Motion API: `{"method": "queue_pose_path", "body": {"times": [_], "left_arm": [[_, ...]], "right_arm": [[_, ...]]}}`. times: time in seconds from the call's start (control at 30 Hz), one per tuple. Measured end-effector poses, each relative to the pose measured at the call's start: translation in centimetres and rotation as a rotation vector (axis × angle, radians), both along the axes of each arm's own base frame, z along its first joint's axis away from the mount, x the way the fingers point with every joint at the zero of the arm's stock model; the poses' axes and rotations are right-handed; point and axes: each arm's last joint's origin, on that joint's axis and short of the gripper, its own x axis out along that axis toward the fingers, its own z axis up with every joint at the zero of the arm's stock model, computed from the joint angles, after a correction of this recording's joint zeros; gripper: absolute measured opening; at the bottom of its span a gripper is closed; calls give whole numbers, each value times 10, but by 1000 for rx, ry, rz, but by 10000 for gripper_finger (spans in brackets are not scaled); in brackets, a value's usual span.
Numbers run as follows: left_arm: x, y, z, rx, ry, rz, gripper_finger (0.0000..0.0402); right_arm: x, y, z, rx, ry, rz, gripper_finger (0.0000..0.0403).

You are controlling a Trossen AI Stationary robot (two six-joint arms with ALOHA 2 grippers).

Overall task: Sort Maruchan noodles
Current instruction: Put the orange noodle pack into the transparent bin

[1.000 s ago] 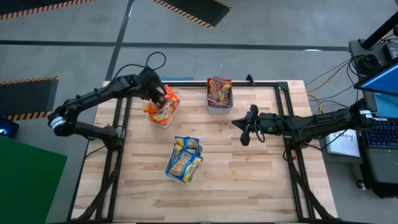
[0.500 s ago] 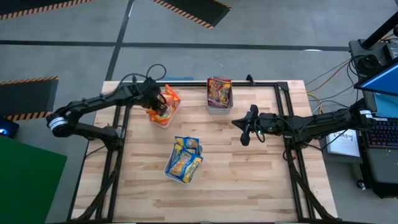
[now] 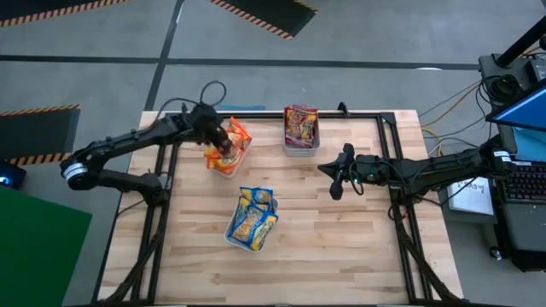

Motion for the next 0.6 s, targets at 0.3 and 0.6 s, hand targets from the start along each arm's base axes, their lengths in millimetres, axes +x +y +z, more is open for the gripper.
{"method": "queue_pose_path", "body": {"times": [0.3,0.6], "left_arm": [[9,7,15,109,-51,-15,38],[14,10,-43,27,8,33,38]], "right_arm": [[0,0,0,-3,1,1,9],[0,0,0,-4,2,2,9]]}}
